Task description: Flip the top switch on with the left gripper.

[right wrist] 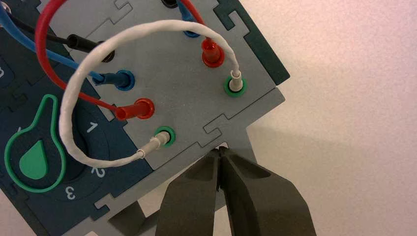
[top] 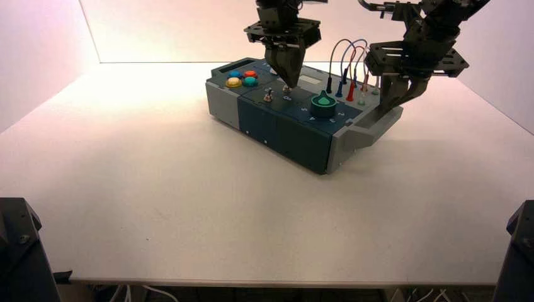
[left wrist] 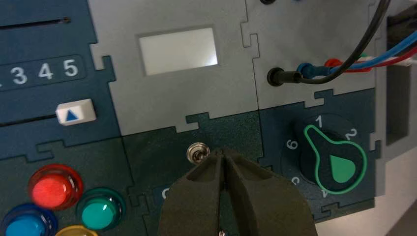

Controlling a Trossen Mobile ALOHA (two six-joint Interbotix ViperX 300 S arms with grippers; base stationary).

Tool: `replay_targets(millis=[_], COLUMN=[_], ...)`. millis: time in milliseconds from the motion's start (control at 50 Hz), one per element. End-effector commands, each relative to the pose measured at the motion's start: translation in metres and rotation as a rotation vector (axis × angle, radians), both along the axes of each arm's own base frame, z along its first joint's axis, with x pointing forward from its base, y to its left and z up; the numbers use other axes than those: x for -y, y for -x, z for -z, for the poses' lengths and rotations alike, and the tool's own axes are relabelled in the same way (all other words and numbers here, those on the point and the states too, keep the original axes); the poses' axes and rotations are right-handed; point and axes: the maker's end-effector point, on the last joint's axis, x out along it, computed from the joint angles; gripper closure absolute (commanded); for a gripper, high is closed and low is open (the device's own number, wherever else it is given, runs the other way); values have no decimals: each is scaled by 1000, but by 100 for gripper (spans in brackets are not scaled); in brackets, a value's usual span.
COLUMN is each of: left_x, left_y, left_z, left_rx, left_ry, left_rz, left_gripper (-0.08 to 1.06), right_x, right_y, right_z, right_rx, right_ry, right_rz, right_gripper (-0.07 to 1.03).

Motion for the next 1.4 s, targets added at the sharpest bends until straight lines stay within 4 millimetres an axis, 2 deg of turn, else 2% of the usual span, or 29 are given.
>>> replay_targets(millis=[20,180,360,460,680,940,1280,1300,1400], left_x=[-6,-12,-27,-28,-20,-24,-34,-38,-43], left_y=[-18,-24,-38,-38,-27,-15,1,6,12], left_z=[-16,-21,-34,-44,-66,-84,-83,-83,-86], left_rx=[64,87,101,104,78,78,90,90,96], left_ry=[-7,-16,0,13,63,78,76,73,72], left_rz=[-12,-25,-70,-79,-88,-84,-70,-65,-58], left_gripper=[100,100,100,100,100,100,100,100,100], right_x=[2,3,4,4,4,3,-10,-14,-13], right_y=[2,3,8,8,9,14,18,16,16], right_z=[8,9,11,11,8,2,-14,-23,-31], right_rx=[-13,-16,-22,-18,-21,-40,-31,-18,-18], right_ry=[6,7,8,8,6,3,-6,-11,-2], right_rz=[4,7,9,8,8,1,-48,-58,-77], right_gripper=[98,98,98,98,98,98,98,98,98])
